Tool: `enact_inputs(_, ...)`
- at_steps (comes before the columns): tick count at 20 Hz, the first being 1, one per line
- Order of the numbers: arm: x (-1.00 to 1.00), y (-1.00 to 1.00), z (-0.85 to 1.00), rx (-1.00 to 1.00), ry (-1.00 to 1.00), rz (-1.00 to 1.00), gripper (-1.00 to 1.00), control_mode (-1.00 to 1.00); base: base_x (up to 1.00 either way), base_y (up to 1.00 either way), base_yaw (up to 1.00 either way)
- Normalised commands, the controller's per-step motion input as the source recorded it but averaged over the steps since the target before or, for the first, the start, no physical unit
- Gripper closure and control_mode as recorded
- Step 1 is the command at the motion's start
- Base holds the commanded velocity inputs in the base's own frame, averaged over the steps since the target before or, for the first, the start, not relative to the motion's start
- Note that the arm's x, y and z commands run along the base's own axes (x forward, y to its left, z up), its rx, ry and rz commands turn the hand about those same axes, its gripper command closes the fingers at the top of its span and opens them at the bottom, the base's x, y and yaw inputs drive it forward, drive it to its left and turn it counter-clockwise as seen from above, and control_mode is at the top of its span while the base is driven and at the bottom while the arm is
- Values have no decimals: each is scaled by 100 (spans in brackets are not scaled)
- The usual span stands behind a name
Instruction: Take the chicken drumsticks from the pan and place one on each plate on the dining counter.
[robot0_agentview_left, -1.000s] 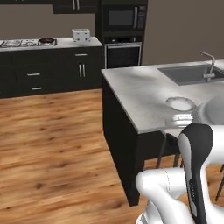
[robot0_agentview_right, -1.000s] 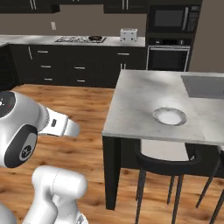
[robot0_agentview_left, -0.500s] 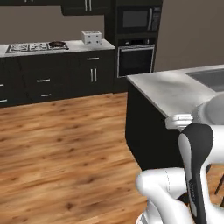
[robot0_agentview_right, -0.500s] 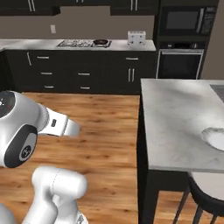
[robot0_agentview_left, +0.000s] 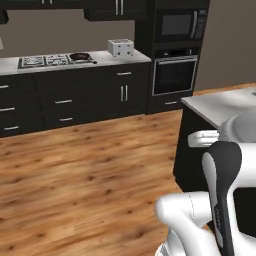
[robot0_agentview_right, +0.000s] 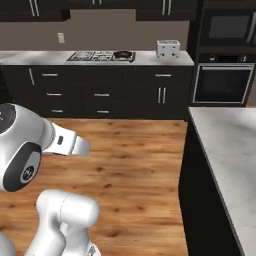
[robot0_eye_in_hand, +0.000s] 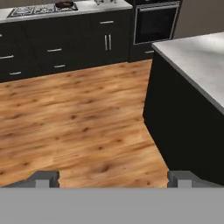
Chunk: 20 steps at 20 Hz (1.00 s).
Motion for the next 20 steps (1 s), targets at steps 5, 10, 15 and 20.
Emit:
enact_inputs(5, 0, 0, 0, 0, 0, 0, -100, 100, 100, 33, -2)
enact_inputs(10, 0, 0, 0, 0, 0, 0, -100, 100, 100, 2, 0)
enact_inputs(15, 0, 0, 0, 0, 0, 0, -100, 100, 100, 6, 0)
enact_inputs(20, 0, 0, 0, 0, 0, 0, -100, 100, 100, 1, 7)
